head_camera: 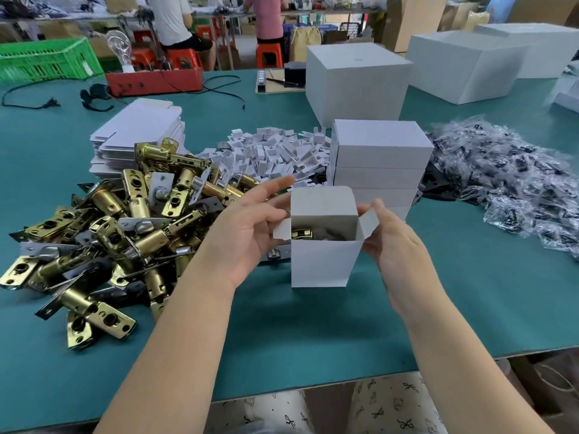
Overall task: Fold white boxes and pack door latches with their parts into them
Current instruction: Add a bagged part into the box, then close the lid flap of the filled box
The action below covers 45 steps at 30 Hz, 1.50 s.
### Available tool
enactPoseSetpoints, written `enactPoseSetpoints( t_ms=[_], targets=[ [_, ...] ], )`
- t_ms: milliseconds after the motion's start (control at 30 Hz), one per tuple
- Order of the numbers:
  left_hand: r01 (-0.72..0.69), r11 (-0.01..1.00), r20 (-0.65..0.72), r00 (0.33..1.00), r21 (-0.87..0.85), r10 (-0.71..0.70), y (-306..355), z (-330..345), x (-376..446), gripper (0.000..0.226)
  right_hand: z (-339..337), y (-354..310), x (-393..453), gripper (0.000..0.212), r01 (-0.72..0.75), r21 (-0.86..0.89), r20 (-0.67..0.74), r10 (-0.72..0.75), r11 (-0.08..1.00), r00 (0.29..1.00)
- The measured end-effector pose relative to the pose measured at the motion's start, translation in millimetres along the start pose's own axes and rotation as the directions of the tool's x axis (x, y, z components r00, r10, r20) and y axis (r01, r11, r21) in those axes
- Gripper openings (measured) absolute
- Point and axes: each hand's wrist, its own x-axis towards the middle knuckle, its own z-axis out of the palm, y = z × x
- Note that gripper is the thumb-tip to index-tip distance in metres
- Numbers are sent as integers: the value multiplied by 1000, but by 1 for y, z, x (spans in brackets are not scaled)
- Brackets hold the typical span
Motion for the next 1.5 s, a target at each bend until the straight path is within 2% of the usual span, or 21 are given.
enactPoseSetpoints(
  t_ms=[100, 167, 233, 333, 433, 600, 667, 733, 833, 967, 1067, 1133, 1233, 1300, 1500],
  targets=[
    [55, 989, 58, 997, -138, -47, -2, 2, 0, 57, 5, -2, -1, 42, 24, 17, 68, -25, 1000, 997],
    [80, 960, 119, 992, -267, -50, -2, 1, -1, 63, 7, -4, -2, 38, 77, 66, 113, -84, 995, 990],
    [78, 924, 194, 981, -374, -4, -1, -1, -2, 68, 7, -7, -2, 30, 92, 96, 161, -107, 991, 981],
    [40, 911, 268, 960, -411, 79, 0, -3, -2, 79, 7, -9, 1, 25, 74, 129, 207, -100, 989, 973],
    [18, 941, 267, 961, -338, 78, -2, -4, 0, 82, 9, -9, 4, 23, 73, 195, 208, -114, 978, 972],
    [-17, 964, 229, 970, -267, 81, -5, -4, 1, 59, 18, -5, 5, 29, 190, 266, 95, -222, 945, 970],
    [-40, 989, 196, 978, -144, 68, -8, -1, 1, 52, 20, -6, 4, 33, 273, 225, 47, -290, 935, 956],
    [-77, 996, 149, 986, 49, 69, -12, 5, 0, 44, 22, -6, 3, 36, 341, 186, 22, -351, 921, 936],
    [-181, 954, 102, 982, 238, 161, -19, 16, -1, 36, 22, -6, 1, 31, 431, 153, -23, -432, 890, 901],
    [-377, 873, 108, 926, 310, 362, -15, 21, -5, 46, 22, 3, -8, 12, 478, 163, 4, -485, 863, 875],
    [-438, 831, 161, 899, 343, 408, -12, 17, -6, 49, 21, 6, -12, 15, 519, 139, 44, -529, 844, 848],
    [-439, 802, 193, 898, 404, 395, -12, 18, -8, 37, 21, 5, -11, 8, 499, 147, 39, -509, 854, 860],
    [-416, 820, 251, 907, 394, 339, -11, 18, -13, 16, 16, 9, -9, 11, 504, 118, 59, -513, 856, 856],
    [-409, 816, 270, 908, 409, 320, -9, 17, -14, 16, 14, 12, -10, 12, 498, 92, 76, -505, 862, 860],
    [-348, 799, 185, 938, 490, 294, -9, 14, -12, 29, 12, 14, -8, 19, 469, 47, 19, -470, 882, 882]
  ],
)
